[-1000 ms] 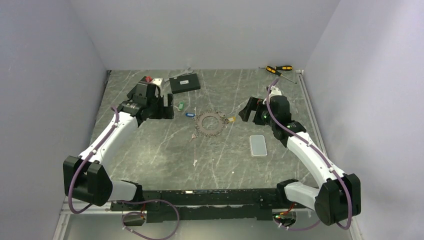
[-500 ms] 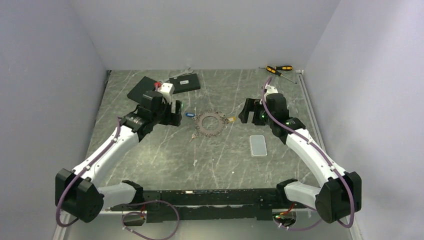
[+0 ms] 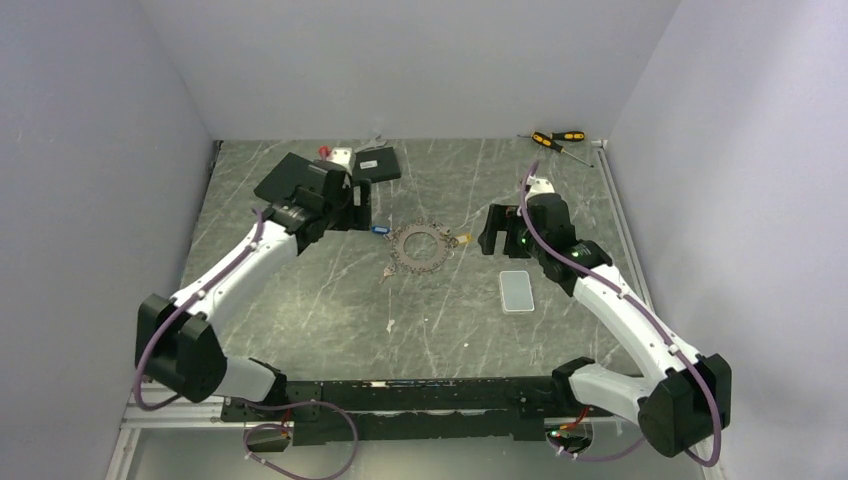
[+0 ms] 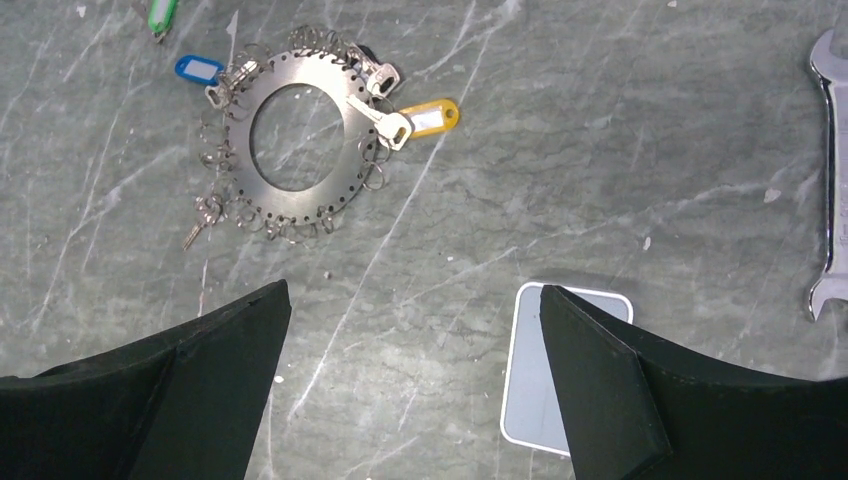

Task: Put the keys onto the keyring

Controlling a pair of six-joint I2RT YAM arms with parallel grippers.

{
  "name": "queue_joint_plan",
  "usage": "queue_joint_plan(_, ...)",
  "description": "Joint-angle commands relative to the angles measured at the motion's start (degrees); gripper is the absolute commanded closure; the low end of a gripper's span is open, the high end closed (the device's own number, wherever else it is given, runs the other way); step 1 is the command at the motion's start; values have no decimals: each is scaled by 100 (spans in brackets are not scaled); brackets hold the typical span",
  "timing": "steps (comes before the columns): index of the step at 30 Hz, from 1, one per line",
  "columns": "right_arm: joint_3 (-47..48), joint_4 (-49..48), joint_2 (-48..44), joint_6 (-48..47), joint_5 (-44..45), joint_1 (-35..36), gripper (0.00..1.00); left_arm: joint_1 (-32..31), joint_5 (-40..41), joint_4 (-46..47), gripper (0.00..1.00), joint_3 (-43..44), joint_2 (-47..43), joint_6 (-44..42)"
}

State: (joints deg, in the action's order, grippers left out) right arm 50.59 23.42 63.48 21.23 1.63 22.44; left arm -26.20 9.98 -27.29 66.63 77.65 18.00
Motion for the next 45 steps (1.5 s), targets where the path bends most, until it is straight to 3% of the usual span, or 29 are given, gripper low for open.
queue_joint_plan(1,-136,11,-301,66,59,24,0,-372,-93,-366,12,-76,264,1144)
queue_joint_plan(11,-122,494,-782,142,541,23,1,-1567,384,-566,22,127,969,1832)
queue_joint_plan(21,-93,710,-1464,344,660,24,0,-2085,337,-497,38,550,1911,2478)
queue_joint_plan(34,-182,783,-1531,302,423,24,0,-2197,799,-491,54,892,2719,3424)
queue_joint_plan(45,-133,769,-1419,276,264,24,1,-2193,1065,-261,63,924,3048,3522)
